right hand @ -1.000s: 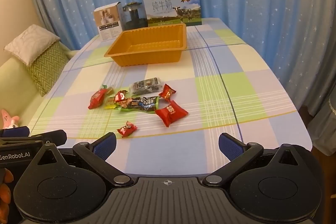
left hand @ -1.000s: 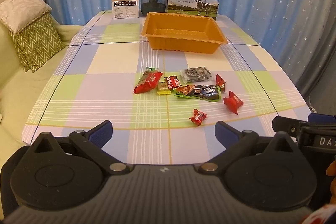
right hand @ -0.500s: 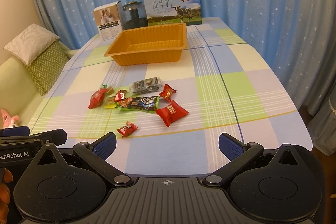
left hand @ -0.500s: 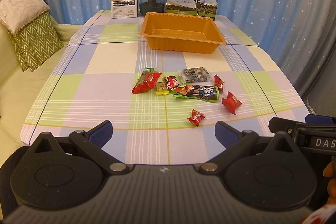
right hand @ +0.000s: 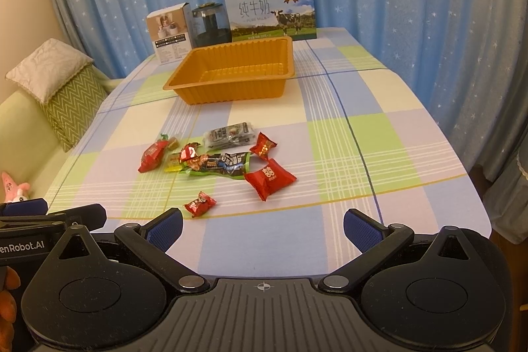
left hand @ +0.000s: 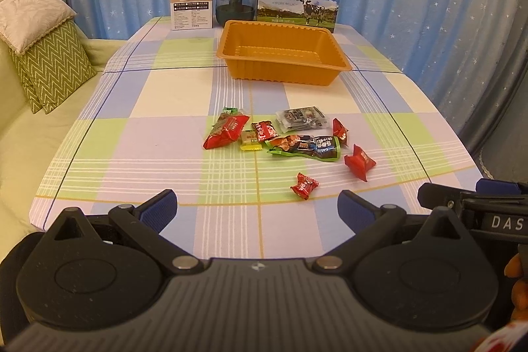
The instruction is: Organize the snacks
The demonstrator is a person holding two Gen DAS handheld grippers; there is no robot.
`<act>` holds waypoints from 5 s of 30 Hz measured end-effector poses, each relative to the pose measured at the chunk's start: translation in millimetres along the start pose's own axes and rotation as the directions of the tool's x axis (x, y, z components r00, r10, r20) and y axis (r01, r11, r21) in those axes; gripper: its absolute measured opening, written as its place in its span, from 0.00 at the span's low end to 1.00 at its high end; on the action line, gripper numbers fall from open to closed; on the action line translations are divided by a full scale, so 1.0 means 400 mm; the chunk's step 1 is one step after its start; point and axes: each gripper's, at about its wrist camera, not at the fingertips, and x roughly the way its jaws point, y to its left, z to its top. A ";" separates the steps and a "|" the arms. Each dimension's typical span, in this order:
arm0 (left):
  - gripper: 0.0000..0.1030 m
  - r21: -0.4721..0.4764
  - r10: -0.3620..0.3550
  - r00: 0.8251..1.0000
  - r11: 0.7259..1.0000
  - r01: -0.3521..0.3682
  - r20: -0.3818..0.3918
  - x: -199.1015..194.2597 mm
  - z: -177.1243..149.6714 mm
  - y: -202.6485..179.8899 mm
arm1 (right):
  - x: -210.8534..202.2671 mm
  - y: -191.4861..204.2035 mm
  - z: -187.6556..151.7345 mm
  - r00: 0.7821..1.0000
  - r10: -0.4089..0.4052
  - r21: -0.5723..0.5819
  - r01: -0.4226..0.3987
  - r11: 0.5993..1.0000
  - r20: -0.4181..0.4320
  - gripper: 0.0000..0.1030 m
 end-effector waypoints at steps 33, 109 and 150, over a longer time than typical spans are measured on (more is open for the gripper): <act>1.00 -0.007 -0.015 1.000 1.000 0.015 -0.003 -0.004 -0.009 -0.005 | -0.003 -0.003 -0.003 1.000 0.002 0.003 -0.002 1.000 0.000 1.00; 0.15 0.215 -0.157 0.984 0.961 0.173 -0.090 0.372 0.042 -0.018 | 0.382 -0.095 0.057 0.992 0.101 0.199 -0.085 0.976 -0.071 0.70; 0.15 0.138 -0.181 0.975 0.977 0.163 0.128 0.502 0.408 0.026 | 0.492 -0.035 0.413 0.982 0.095 -0.024 -0.093 0.995 0.166 0.26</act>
